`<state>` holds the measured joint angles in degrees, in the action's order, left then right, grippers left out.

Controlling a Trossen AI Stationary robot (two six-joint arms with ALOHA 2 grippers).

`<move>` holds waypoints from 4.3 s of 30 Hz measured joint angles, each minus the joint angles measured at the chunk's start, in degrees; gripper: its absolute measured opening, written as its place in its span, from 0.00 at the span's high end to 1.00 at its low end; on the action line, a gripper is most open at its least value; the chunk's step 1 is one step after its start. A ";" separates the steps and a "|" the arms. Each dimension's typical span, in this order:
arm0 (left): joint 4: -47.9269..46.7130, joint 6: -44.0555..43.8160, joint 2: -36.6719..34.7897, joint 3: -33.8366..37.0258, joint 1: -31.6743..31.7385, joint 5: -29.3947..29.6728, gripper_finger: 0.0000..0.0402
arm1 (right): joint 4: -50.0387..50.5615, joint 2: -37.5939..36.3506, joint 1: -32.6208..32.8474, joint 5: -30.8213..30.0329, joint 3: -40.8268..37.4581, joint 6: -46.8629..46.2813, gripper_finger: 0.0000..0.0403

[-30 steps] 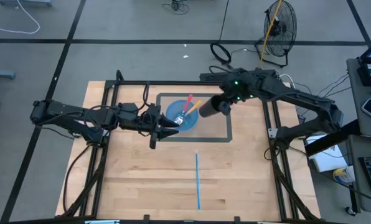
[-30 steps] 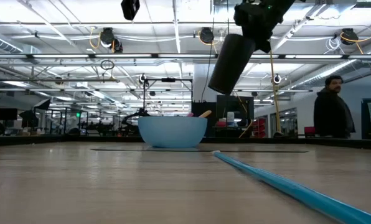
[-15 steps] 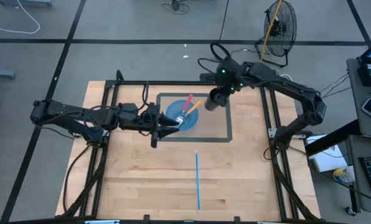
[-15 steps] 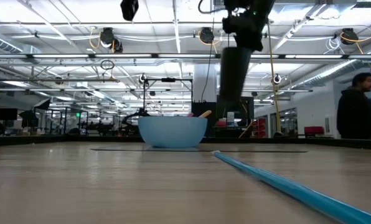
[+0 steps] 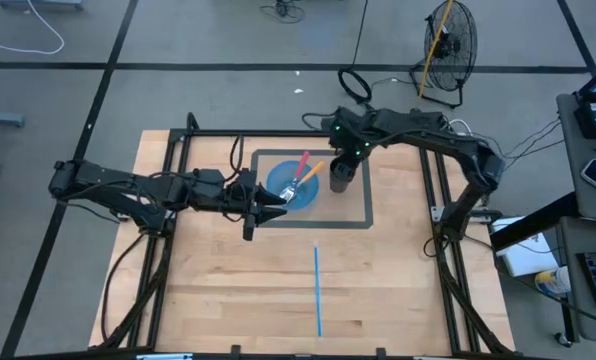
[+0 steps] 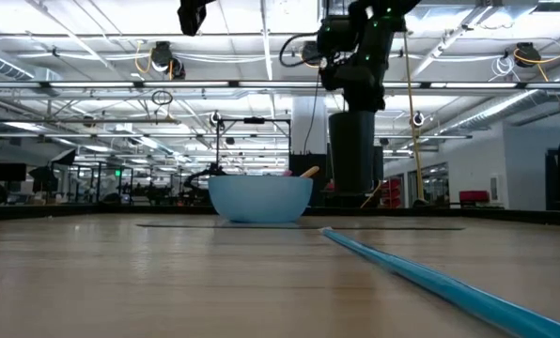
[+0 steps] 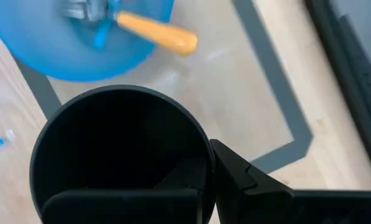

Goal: Pick & Place Utensil
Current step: Put the black cup on the right side of the blue bowl, then put the blue straw into the black cup

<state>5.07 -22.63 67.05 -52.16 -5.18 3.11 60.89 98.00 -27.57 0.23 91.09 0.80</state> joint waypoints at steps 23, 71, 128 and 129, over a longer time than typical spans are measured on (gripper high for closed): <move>-2.42 0.28 0.00 0.00 -0.10 0.04 0.62 | -4.65 5.99 0.66 0.28 -0.09 1.44 0.99; -3.66 -0.77 0.00 0.00 -0.97 0.04 0.62 | -7.23 6.38 0.66 1.31 -3.89 -0.70 0.99; -4.01 -0.38 0.00 0.00 -0.97 2.97 0.62 | -7.15 -3.12 0.66 4.52 -6.58 0.01 0.53; -4.01 -0.39 0.02 0.00 -0.97 2.97 0.62 | -7.20 -3.52 0.68 4.52 -6.58 -0.03 0.52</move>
<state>1.06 -23.02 67.07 -52.16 -6.15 6.09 53.69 94.48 -26.89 4.75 84.51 0.77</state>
